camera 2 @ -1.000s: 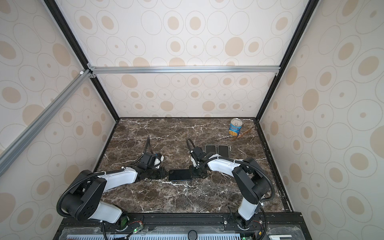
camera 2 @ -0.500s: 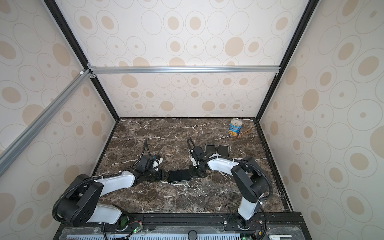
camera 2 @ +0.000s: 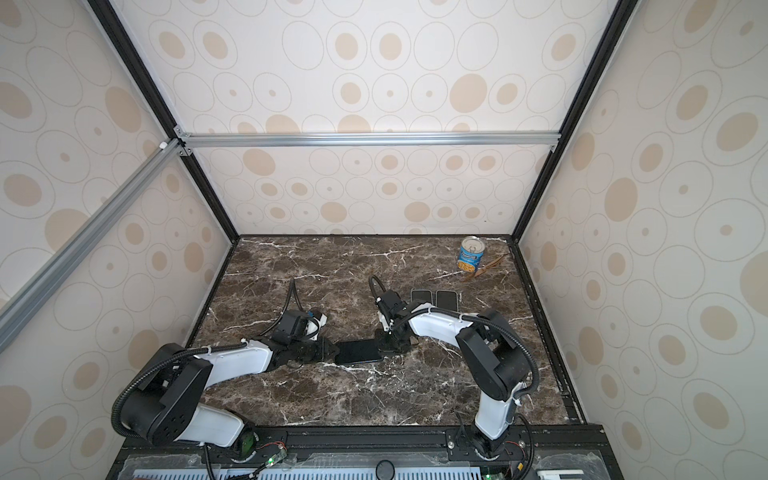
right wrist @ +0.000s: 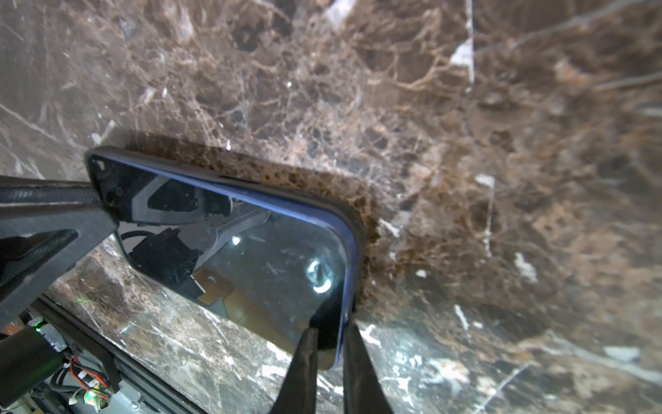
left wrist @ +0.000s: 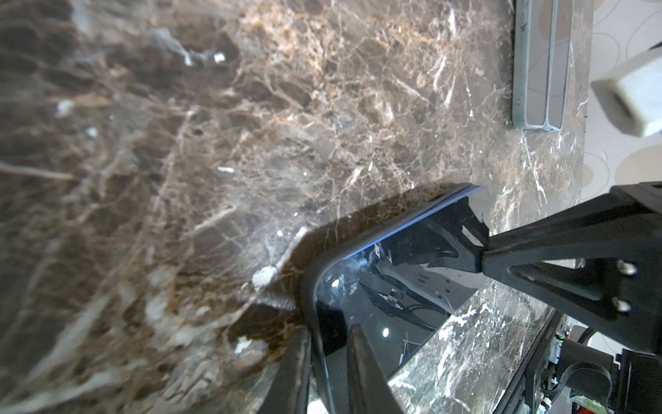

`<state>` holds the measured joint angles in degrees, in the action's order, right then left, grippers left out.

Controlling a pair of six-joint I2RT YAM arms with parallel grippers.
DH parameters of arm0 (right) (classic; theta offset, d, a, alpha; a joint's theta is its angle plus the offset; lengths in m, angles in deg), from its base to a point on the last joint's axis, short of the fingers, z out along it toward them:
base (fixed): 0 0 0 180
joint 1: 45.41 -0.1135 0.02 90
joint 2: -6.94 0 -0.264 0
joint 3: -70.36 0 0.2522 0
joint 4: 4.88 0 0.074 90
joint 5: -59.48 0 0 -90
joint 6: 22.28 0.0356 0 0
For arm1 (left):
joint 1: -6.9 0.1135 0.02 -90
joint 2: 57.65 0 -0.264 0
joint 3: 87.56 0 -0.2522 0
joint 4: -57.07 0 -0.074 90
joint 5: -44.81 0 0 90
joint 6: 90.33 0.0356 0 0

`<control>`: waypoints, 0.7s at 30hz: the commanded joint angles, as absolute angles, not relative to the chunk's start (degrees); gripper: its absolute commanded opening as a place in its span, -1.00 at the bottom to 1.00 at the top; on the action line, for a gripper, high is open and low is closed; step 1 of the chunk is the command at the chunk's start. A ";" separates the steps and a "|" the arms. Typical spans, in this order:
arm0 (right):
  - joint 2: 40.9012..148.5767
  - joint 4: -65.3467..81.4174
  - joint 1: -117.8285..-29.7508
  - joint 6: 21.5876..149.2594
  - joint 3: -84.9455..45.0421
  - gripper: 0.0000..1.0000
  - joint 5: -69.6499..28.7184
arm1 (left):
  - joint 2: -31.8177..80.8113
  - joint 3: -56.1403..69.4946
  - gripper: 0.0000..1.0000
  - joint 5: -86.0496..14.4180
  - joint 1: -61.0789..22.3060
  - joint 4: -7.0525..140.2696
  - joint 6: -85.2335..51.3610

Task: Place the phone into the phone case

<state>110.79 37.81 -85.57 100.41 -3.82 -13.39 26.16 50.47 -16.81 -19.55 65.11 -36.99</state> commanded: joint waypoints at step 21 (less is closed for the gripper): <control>132.68 42.36 -94.22 98.77 -0.71 -0.70 -31.03 | 30.10 51.52 -0.63 -20.21 -20.12 71.16 -36.46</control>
